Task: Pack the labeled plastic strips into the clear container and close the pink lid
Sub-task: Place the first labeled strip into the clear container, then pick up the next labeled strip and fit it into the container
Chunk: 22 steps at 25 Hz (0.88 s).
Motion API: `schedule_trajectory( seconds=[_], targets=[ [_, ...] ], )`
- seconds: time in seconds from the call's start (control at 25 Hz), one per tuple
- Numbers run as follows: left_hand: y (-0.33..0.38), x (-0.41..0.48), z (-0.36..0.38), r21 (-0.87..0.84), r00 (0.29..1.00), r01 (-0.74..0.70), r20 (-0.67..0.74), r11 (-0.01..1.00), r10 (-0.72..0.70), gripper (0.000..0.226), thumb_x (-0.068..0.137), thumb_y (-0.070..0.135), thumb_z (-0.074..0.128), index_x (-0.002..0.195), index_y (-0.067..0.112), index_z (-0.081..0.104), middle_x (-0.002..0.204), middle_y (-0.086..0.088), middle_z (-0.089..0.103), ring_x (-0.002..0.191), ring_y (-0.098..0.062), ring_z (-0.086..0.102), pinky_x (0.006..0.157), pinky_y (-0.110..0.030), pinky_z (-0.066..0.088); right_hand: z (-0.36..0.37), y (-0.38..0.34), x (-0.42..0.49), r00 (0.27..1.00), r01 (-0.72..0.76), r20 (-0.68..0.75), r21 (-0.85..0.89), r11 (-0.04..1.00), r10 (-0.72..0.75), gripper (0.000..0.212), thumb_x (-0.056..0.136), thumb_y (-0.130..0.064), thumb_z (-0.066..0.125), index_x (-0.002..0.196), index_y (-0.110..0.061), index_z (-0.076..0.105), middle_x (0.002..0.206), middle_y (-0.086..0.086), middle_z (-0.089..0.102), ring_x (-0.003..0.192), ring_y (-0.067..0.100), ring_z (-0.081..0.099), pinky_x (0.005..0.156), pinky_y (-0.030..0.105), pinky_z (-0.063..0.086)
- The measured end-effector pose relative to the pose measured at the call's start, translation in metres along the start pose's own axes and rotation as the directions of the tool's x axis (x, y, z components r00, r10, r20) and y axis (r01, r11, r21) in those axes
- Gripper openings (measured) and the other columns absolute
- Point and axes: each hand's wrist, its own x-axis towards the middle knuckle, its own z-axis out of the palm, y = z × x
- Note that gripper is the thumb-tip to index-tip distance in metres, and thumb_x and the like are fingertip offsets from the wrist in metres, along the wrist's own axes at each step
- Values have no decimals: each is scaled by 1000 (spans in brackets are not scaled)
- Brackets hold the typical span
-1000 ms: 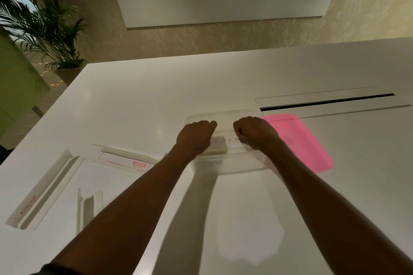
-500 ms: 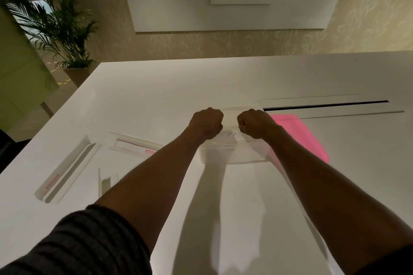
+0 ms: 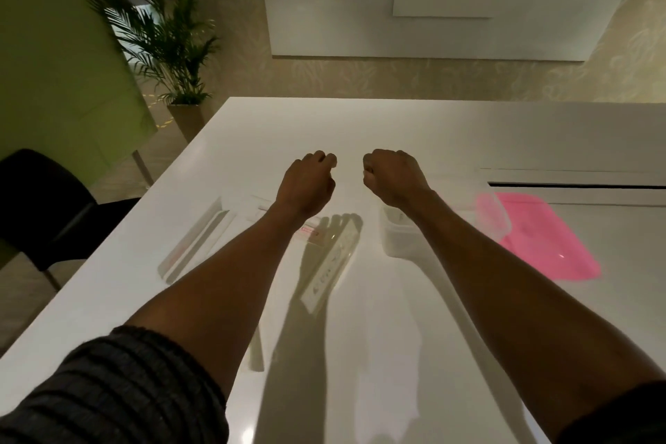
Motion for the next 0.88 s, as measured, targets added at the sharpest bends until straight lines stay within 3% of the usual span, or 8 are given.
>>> schedule_trajectory(
  seconds=[0.2, 0.4, 0.6, 0.76, 0.88],
  targets=[
    [-58, -26, -7, 4, 998, 54, 40, 999, -54, 32, 91, 8, 56, 121, 12, 64, 109, -7, 68, 93, -30, 65, 78, -42, 51, 22, -63, 15, 997, 73, 39, 21, 997, -73, 20, 100, -22, 50, 98, -12, 67, 97, 5, 70, 86, 30, 69, 75, 36, 48],
    [-94, -40, -1, -22, 992, 36, 122, 999, -33, 30, 92, 10, 57, 121, 14, 64, 113, -5, 68, 98, -28, 65, 80, -36, 47, 47, -106, 27, 983, 113, 144, 39, 993, -118, 30, 104, -39, 51, 118, -17, 65, 116, 2, 67, 103, 26, 68, 90, 38, 50],
    [-114, -45, 10, -60, 965, -5, 262, 998, 20, 36, 92, 17, 59, 128, 16, 63, 126, -3, 66, 116, -26, 59, 90, -37, 48, 72, -127, 33, 963, 102, 245, 50, 994, -111, 43, 99, -47, 58, 134, -21, 58, 128, 1, 62, 117, 24, 63, 99, 38, 46],
    [-122, -42, 18, -87, 932, -64, 352, 994, 90, 42, 91, 19, 62, 133, 17, 61, 133, -3, 63, 124, -25, 55, 97, -37, 45, 87, -136, 36, 960, 73, 272, -1, 997, -70, 46, 96, -44, 61, 137, -22, 59, 126, 1, 64, 114, 23, 65, 92, 36, 48],
    [-125, -41, 27, -87, 908, -80, 404, 993, 109, 39, 93, 21, 62, 132, 18, 64, 133, -3, 64, 125, -24, 56, 97, -39, 45, 92, -138, 34, 952, 25, 305, -9, 1000, -21, 33, 96, -34, 62, 127, -23, 66, 114, 1, 70, 106, 24, 69, 83, 33, 46]
  ],
)
